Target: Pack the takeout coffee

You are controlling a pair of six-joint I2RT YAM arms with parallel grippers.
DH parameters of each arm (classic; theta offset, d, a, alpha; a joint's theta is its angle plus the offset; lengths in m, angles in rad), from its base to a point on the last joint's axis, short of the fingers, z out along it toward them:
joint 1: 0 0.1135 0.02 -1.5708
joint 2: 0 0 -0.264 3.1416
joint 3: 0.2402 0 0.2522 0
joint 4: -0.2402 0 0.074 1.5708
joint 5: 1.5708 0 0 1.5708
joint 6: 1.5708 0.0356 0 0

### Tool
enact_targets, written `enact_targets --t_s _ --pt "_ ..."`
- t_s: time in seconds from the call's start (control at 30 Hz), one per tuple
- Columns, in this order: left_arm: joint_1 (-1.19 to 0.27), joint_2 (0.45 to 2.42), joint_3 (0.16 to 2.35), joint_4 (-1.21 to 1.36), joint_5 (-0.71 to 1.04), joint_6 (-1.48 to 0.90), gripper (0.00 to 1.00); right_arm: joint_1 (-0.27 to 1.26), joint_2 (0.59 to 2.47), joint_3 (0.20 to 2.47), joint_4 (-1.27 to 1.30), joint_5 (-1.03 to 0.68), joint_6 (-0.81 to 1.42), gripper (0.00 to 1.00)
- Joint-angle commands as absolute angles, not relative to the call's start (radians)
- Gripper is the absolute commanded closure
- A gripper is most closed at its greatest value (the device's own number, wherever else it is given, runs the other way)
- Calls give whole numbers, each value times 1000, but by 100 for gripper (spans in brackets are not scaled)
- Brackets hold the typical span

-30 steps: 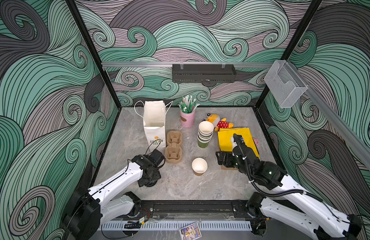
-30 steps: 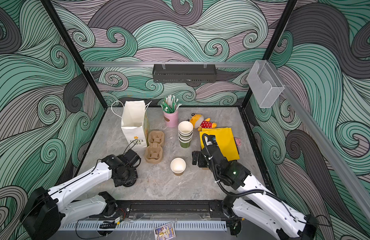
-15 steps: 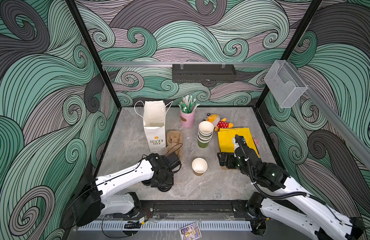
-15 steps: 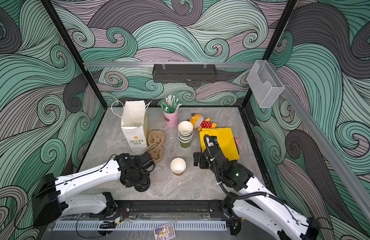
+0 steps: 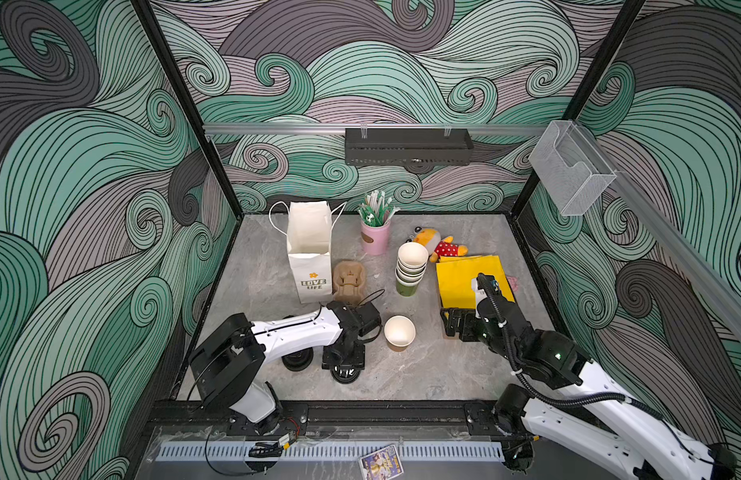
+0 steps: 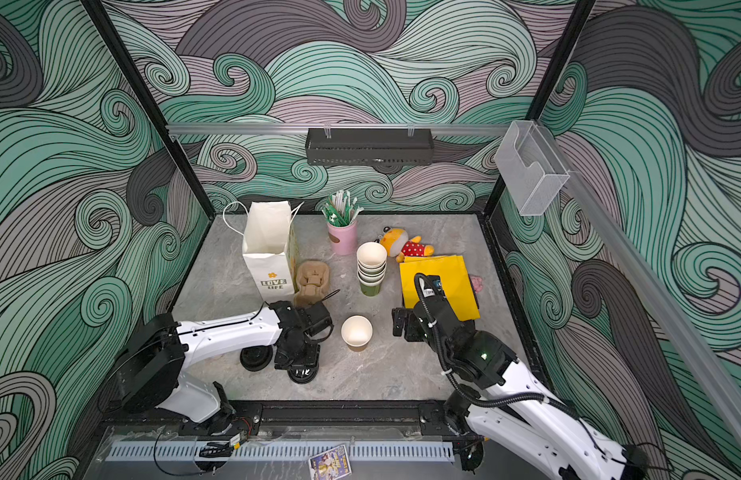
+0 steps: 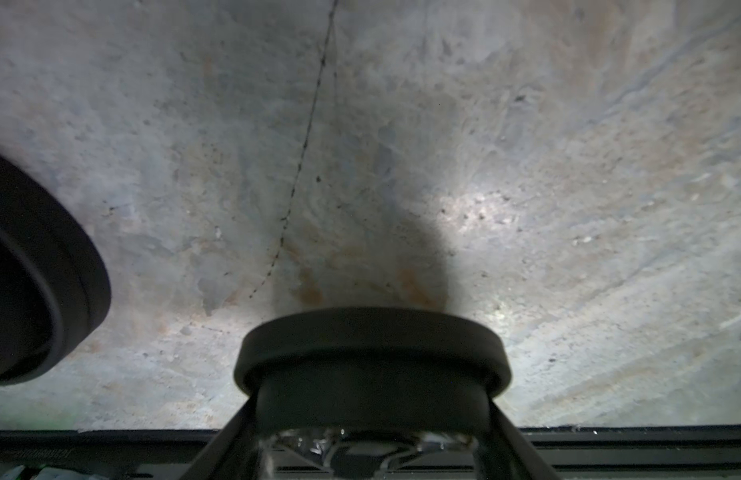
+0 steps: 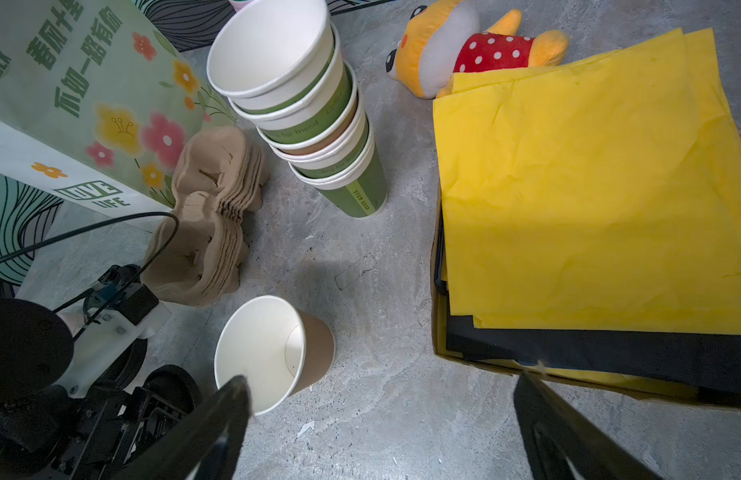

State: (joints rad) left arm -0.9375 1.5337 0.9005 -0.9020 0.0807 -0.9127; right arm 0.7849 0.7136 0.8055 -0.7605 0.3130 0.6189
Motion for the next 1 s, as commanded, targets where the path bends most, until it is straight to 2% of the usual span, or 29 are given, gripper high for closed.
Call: enact_targets --t_s 0.0,0.37,0.53,0.67,0.83,0.97 --pt "-940 1539 900 -866 90 -922 31 779 722 832 -780 325 613 1" --pt "-935 1429 883 -887 31 -957 18 780 755 879 -810 284 579 2" --pt "-906 1277 883 -897 -21 -966 16 781 800 923 -829 229 540 3" --pt "-816 1150 877 -907 -66 -959 17 792 882 979 -835 116 503 9" --pt "-648 885 817 -861 -213 -976 18 985 1080 1075 -842 87 466 12" --pt "-508 703 761 -811 -220 -940 18 1156 1261 1163 -822 122 464 12"
